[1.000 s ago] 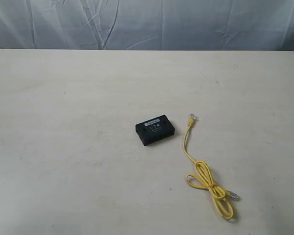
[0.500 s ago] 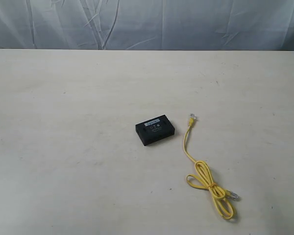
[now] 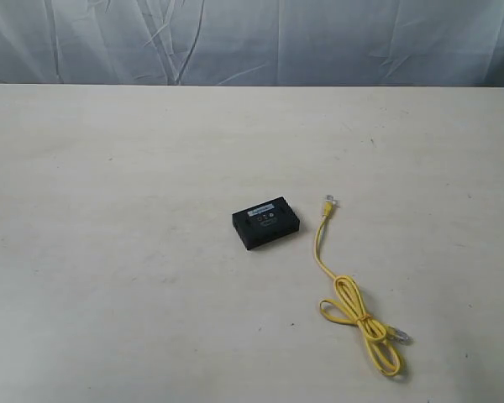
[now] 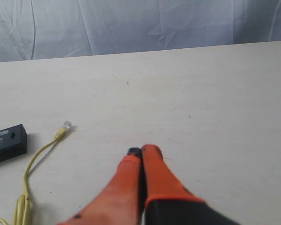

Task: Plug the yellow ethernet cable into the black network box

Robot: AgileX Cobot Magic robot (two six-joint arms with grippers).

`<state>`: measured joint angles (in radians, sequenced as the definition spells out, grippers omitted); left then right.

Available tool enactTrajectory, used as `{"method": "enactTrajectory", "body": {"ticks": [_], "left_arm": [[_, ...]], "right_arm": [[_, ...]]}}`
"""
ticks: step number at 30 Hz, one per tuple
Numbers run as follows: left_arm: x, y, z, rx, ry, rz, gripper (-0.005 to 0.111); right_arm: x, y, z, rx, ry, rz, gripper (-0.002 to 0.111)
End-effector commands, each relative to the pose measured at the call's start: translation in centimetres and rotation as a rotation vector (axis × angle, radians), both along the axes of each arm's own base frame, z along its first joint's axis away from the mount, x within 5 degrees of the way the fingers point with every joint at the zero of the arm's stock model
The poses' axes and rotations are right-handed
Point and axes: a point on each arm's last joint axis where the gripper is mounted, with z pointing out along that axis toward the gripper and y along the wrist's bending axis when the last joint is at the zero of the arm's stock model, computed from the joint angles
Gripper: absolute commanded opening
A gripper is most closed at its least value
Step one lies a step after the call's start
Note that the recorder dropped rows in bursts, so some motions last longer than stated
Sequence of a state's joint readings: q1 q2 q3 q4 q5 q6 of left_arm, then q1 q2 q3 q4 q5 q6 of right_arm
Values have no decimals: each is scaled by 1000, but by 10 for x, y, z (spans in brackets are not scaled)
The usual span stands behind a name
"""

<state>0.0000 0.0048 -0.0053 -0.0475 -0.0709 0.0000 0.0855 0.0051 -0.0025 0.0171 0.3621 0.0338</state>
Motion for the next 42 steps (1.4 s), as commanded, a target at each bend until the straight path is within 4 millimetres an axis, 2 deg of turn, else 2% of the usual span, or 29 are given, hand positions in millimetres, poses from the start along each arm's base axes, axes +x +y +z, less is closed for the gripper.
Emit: {"method": "enactTrajectory", "body": {"ticks": [1, 5, 10, 16, 21, 27, 35, 42], "left_arm": [[5, -1, 17, -5, 90, -9, 0], [21, 0, 48, 101, 230, 5, 0], [60, 1, 69, 177, 510, -5, 0], [118, -7, 60, 237, 874, -141, 0], [163, -23, 39, 242, 1038, -286, 0], [211, -67, 22, 327, 1114, -436, 0], [273, -148, -1, 433, 1103, -606, 0], [301, -216, -24, 531, 1121, -767, 0]], "right_arm": [[0, 0, 0, -2, -12, -3, -1], [0, 0, 0, -2, -12, -3, -1], [0, 0, 0, -2, -12, -3, -1], [0, 0, 0, -2, -12, -3, -1], [0, 0, 0, -2, -12, -3, -1], [0, 0, 0, -2, -12, -3, -1], [0, 0, 0, -2, -12, -3, -1], [0, 0, 0, -2, -12, -3, -1]]}}
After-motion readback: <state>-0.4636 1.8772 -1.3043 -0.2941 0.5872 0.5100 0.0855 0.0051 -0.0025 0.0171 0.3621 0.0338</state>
